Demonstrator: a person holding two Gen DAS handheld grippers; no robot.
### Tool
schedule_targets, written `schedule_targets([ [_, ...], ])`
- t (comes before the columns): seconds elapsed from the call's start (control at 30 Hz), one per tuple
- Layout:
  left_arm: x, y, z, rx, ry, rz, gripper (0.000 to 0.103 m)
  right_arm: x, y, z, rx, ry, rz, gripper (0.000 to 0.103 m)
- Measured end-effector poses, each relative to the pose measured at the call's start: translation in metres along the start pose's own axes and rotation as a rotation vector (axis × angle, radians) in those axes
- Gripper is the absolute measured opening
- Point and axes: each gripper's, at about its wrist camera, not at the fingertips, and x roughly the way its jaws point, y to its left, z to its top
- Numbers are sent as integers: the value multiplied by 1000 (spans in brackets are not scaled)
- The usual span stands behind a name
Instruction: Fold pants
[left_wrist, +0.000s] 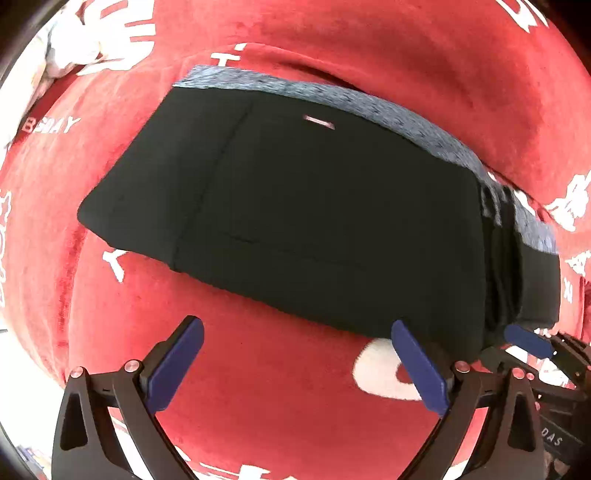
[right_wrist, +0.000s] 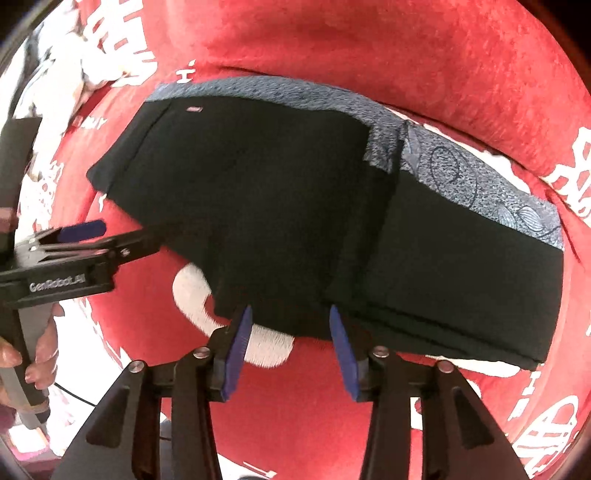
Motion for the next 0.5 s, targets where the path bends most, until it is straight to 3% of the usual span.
schedule_targets([
  [0.2, -2, 31, 12, -51, -8, -22, 102, 12, 12, 5, -2, 23, -20, 56],
  [0.5, -4, 68, 22, -77, -17, -40, 102, 23, 35, 10, -39, 38, -22, 56],
])
